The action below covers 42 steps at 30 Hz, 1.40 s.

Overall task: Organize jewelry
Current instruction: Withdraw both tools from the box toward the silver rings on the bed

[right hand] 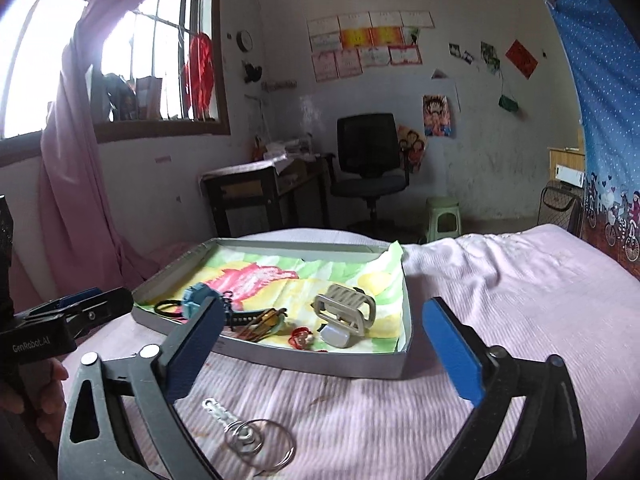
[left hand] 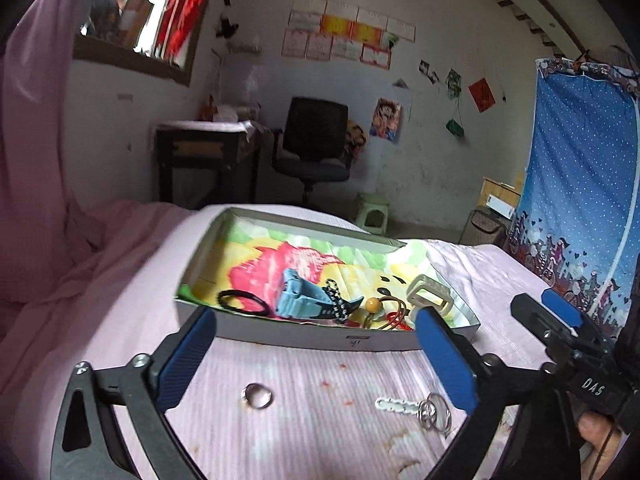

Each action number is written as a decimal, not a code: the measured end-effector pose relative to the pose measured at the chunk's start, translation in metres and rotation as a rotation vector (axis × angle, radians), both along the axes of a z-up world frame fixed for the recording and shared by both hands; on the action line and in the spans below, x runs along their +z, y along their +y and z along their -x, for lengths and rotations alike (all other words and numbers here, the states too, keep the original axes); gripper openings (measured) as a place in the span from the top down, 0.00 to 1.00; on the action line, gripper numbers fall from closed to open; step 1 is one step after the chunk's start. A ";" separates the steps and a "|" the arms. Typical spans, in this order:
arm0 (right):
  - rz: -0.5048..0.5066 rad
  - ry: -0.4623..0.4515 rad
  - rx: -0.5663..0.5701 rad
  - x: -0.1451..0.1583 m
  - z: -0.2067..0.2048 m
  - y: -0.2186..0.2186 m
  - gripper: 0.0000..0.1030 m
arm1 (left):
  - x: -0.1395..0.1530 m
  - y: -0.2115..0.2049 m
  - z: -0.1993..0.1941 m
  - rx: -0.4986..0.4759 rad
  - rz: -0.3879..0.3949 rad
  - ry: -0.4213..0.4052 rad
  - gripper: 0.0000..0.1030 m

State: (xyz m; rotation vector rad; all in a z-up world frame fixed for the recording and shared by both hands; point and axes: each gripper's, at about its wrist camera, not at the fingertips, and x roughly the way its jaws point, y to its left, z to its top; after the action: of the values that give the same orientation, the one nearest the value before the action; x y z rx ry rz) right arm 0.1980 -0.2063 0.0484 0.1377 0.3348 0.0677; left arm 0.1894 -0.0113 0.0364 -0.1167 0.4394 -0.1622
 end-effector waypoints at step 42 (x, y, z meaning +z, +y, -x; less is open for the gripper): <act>0.093 0.103 0.015 -0.026 0.059 0.029 0.01 | -0.040 0.041 0.059 0.057 -0.033 0.074 0.00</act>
State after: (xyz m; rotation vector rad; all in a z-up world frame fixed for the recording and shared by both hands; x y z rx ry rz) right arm 0.1386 -0.1777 0.0228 0.0468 0.4413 0.0601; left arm 0.1302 0.0294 -0.0032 -0.1034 0.5117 -0.0948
